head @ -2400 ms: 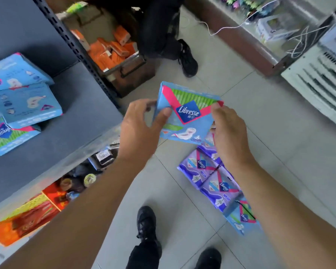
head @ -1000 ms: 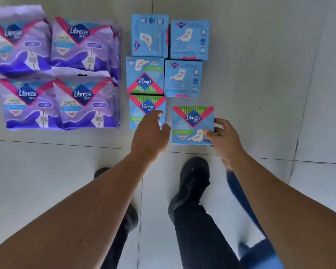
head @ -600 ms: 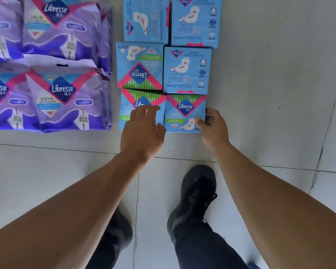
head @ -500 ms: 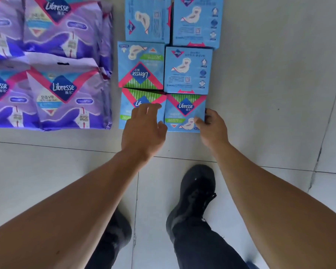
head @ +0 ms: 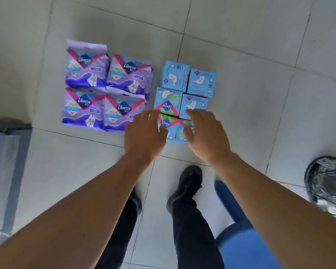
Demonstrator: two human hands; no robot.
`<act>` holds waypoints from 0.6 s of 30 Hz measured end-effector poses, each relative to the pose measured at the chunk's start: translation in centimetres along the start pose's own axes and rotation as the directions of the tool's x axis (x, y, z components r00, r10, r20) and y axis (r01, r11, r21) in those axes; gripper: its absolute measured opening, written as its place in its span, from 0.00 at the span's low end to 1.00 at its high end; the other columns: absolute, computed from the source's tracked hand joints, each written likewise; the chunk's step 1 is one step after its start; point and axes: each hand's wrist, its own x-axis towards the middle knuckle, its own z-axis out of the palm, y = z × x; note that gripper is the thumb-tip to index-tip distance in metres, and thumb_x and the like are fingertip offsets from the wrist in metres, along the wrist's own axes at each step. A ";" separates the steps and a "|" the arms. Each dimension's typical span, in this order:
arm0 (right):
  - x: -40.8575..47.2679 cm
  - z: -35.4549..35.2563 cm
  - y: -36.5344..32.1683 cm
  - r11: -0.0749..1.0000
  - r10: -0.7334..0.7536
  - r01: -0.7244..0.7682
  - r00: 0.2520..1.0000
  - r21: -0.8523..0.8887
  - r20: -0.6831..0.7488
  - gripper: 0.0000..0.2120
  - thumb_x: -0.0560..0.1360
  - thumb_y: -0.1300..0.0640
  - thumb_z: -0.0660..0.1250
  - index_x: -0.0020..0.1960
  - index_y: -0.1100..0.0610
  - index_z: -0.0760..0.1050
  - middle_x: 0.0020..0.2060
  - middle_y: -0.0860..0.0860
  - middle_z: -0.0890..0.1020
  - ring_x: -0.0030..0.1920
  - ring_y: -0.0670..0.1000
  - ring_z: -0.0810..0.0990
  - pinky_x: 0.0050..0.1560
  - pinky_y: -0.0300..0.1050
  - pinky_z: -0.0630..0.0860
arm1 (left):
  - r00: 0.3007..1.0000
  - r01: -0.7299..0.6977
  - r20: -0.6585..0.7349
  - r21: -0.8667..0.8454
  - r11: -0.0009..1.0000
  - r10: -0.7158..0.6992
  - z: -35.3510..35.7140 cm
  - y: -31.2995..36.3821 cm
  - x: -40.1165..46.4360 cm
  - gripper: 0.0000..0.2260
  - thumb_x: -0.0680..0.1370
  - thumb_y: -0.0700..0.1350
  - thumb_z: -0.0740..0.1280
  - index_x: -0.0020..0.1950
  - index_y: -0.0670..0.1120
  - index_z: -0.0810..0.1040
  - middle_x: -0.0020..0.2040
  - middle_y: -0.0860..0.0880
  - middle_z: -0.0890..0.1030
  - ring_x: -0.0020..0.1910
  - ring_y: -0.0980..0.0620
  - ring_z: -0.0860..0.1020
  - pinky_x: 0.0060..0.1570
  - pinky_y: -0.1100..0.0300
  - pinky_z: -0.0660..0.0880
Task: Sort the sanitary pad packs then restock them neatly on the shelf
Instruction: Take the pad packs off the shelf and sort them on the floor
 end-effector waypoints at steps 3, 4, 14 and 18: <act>0.3 -7.6 -6.8 0.988 -0.129 0.124 0.990 -0.088 -0.050 0.21 0.75 0.49 0.57 0.62 0.59 0.76 0.55 0.57 0.81 0.52 0.61 0.80 0.43 0.53 0.77 | 0.994 -0.003 -0.109 -0.031 1.000 0.000 -8.5 -1.1 -3.1 0.19 0.79 0.51 0.59 0.68 0.47 0.71 0.63 0.45 0.77 0.60 0.42 0.74 0.55 0.47 0.72; 0.5 -9.9 -9.1 0.980 -0.170 0.162 0.984 -0.118 -0.056 0.21 0.75 0.49 0.56 0.60 0.58 0.77 0.54 0.57 0.81 0.51 0.61 0.80 0.42 0.52 0.77 | 0.988 -0.004 -0.154 -0.040 0.999 -0.003 -11.3 -1.6 -4.2 0.20 0.78 0.52 0.58 0.67 0.47 0.72 0.62 0.45 0.78 0.59 0.42 0.75 0.53 0.47 0.73; 2.9 -22.0 -33.6 0.800 -0.585 0.553 0.806 -0.234 -0.095 0.24 0.73 0.47 0.54 0.64 0.55 0.75 0.57 0.53 0.80 0.52 0.57 0.79 0.42 0.50 0.75 | 0.814 0.287 -0.469 -0.189 0.939 -0.343 -31.5 -13.9 -13.5 0.20 0.77 0.55 0.59 0.68 0.50 0.72 0.64 0.47 0.76 0.61 0.42 0.75 0.57 0.47 0.71; 2.2 -20.7 -42.5 0.673 -0.730 0.701 0.682 -0.234 -0.057 0.23 0.74 0.48 0.55 0.64 0.57 0.75 0.58 0.55 0.80 0.53 0.59 0.79 0.44 0.51 0.76 | 0.666 0.419 -0.539 -0.302 0.856 -0.516 -34.9 -20.0 -18.7 0.18 0.76 0.51 0.64 0.66 0.50 0.73 0.63 0.47 0.76 0.61 0.42 0.73 0.59 0.46 0.71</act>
